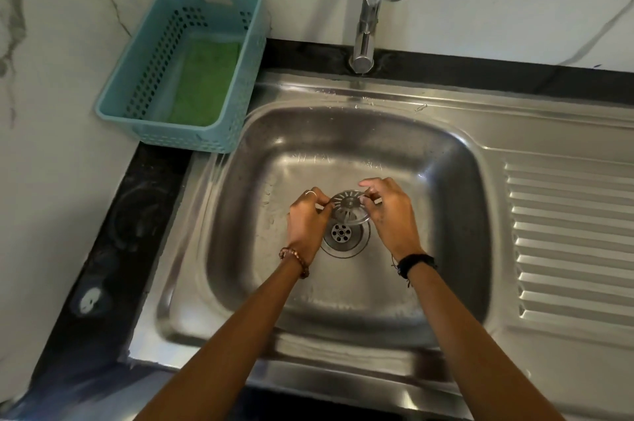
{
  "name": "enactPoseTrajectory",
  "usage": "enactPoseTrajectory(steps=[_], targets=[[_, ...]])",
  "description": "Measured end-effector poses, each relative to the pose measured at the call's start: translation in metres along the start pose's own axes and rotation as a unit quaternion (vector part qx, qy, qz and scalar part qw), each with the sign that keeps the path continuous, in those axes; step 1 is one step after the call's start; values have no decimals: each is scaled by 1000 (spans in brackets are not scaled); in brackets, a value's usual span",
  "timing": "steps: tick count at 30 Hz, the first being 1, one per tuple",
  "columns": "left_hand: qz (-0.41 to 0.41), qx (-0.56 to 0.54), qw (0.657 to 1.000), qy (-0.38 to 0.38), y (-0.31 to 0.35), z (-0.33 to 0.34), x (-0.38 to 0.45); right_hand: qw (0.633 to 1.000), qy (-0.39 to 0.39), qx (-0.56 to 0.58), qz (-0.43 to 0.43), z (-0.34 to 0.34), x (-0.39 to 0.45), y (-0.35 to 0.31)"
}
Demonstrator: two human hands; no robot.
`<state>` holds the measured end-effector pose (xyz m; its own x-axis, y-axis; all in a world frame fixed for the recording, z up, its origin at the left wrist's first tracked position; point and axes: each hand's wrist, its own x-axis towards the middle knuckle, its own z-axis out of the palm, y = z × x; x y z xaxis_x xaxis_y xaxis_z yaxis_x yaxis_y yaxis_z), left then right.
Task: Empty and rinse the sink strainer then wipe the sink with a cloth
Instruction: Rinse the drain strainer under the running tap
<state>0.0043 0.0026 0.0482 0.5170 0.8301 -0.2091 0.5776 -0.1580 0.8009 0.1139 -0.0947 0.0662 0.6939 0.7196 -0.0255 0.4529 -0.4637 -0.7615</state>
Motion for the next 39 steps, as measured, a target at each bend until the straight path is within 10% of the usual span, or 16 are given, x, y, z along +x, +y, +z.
enactPoseTrajectory(steps=[10, 26, 39], targets=[[-150, 83, 979, -111, -31, 31, 25, 985, -63, -17, 162, 49, 12, 53], [-54, 295, 935, -190, -54, 50, 32, 968, -100, -209, 92, 73, 7, 68], [49, 179, 974, -132, -15, 17, 1, 993, -76, -74, 51, 59, -15, 28]])
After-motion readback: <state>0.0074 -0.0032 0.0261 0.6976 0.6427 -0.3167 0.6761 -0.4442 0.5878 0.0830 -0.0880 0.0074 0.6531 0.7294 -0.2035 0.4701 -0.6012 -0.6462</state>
